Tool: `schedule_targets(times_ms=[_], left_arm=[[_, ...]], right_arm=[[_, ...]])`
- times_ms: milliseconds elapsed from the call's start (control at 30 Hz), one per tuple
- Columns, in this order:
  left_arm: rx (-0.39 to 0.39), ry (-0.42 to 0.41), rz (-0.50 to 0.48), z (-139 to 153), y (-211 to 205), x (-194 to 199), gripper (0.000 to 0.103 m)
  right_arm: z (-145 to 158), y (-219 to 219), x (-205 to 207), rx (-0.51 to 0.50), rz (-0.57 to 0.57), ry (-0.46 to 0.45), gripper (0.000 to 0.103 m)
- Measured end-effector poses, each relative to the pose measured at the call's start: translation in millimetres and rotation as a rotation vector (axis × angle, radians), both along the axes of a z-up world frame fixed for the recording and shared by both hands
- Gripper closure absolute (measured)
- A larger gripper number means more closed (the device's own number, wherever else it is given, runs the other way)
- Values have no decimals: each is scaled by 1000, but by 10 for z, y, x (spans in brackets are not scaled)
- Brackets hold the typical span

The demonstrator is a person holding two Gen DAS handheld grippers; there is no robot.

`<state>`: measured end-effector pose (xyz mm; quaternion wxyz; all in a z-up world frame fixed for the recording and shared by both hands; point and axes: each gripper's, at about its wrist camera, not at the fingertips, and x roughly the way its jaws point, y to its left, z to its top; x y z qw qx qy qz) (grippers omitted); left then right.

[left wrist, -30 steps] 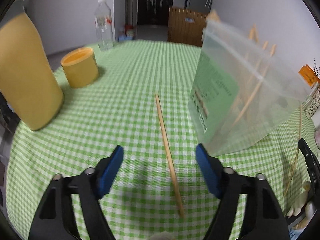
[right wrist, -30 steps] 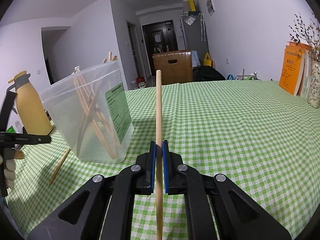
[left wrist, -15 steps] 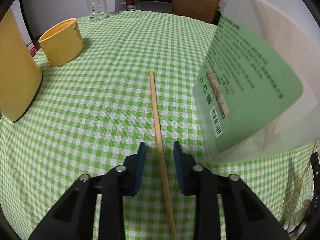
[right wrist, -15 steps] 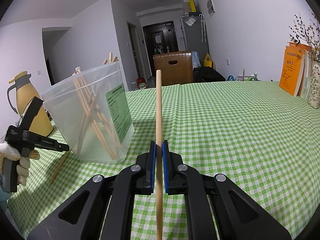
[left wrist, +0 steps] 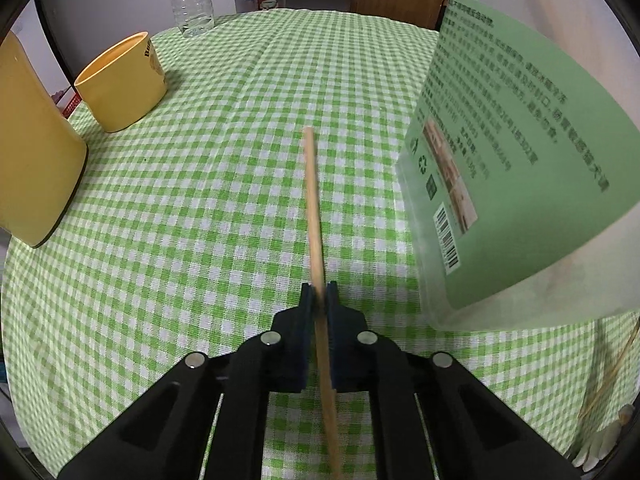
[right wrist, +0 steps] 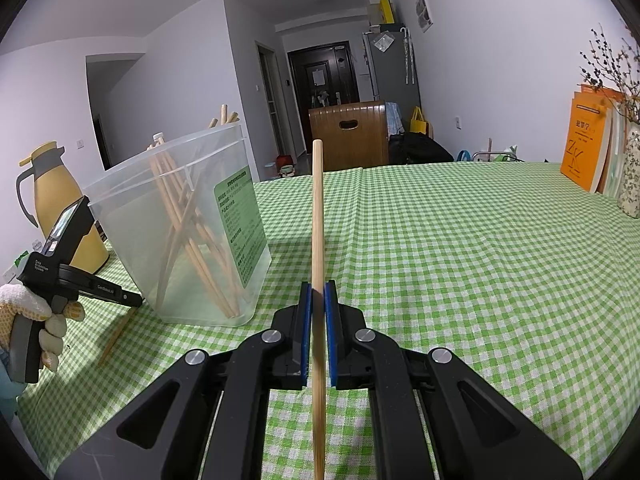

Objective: Organize utensils
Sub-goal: 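Lower the left tool and close it on the last loose chopstick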

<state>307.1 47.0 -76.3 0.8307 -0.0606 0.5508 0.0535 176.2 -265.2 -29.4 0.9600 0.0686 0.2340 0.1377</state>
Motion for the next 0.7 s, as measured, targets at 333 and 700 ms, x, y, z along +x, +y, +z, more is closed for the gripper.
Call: schedule_targets(times_ms=[333,700], left_arm=[[-9,-7,18,-8,21,-26,99],[-54,-117,27,226,141,-378,99]], right_arm=[[0,-5,-7,8,4,3,96],[1,-37,13,16,5,9,96]])
